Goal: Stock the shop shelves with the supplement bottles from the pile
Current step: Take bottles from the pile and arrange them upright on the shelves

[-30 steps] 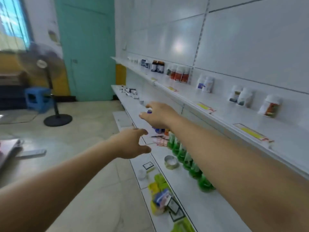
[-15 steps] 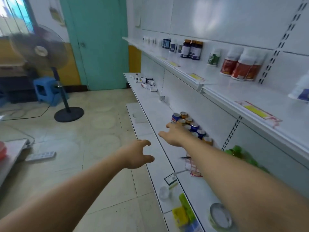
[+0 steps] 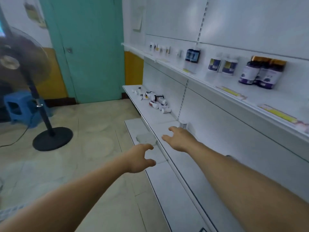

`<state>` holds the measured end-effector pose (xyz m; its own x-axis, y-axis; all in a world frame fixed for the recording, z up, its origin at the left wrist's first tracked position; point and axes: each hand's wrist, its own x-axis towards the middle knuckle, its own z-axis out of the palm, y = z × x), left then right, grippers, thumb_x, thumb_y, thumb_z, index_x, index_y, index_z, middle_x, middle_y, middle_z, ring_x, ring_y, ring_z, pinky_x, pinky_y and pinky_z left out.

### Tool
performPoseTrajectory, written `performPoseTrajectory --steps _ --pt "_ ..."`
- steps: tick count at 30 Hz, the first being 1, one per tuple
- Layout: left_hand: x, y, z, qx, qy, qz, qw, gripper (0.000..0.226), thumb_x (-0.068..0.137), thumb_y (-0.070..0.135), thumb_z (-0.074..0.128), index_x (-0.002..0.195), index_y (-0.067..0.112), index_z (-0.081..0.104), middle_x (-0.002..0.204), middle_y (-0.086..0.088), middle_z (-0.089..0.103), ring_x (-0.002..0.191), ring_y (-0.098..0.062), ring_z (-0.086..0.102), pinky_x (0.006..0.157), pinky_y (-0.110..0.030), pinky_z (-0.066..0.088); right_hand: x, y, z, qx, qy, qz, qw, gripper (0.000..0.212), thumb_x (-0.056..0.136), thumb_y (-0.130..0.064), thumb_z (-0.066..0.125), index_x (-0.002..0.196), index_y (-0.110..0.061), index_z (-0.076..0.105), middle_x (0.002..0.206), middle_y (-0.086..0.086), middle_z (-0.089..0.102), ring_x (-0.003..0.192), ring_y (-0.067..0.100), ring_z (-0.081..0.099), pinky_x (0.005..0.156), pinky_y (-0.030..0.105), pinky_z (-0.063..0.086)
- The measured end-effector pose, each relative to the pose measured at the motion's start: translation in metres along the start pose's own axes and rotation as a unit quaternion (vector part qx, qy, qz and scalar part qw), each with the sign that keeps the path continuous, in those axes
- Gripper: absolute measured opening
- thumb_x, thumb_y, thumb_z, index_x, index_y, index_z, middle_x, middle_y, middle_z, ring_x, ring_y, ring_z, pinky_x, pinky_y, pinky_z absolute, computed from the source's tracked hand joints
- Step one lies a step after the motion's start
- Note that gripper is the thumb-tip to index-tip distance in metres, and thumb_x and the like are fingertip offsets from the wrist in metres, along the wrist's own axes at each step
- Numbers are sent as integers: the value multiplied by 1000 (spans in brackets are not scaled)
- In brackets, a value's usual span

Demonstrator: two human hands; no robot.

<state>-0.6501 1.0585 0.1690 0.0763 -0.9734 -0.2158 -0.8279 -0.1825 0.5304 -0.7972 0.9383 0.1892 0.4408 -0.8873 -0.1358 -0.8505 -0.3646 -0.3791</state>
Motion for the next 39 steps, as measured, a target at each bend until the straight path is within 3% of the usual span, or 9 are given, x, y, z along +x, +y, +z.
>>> performPoseTrajectory --steps 13,19,23,28,31,35,39 --pt "334 -139 -155 40 -46 34 998 63 88 45 59 143 27 34 150 0 34 128 -20 44 102 -28 34 351 -45 4 34 37 54 997 67 89 -58 47 144 -21 38 147 4 41 130 26 43 102 37 40" --pt "493 -191 -219 40 -71 31 996 62 88 44 60 142 25 37 150 -2 35 134 -20 37 108 -31 32 506 -43 1 54 14 121 991 59 85 -58 49 131 -20 48 136 8 52 118 30 51 98 39 42" --pt "592 -217 -254 55 -108 54 991 63 89 45 58 143 25 34 149 -4 35 128 -23 44 103 -30 36 581 -41 -5 92 28 177 979 61 86 -56 50 134 -19 47 135 9 52 116 29 53 93 34 45" --pt "727 -253 -273 99 -164 115 975 63 91 47 53 145 25 30 154 -4 28 136 -24 34 107 -32 30 674 -39 15 134 80 258 953 54 86 -51 55 128 -17 50 124 12 57 108 29 56 77 29 41" --pt "804 -282 -280 145 -177 146 962 67 89 49 55 146 23 31 154 -5 27 138 -25 32 110 -34 27 724 -48 35 156 107 311 931 58 87 -50 57 132 -15 48 130 10 55 114 28 54 84 31 42" --pt "899 -319 -289 181 -214 180 943 64 80 50 63 133 19 45 137 -8 47 120 -27 50 102 -38 41 786 -64 60 173 116 363 908 60 86 -49 60 133 -13 48 131 10 56 116 27 55 93 35 45" --pt "969 -333 -286 186 -220 238 928 42 78 46 63 111 20 56 115 -3 61 101 -21 58 93 -38 47 835 -65 82 190 147 414 878 65 86 -47 61 135 -8 42 134 14 52 119 30 51 94 37 43"
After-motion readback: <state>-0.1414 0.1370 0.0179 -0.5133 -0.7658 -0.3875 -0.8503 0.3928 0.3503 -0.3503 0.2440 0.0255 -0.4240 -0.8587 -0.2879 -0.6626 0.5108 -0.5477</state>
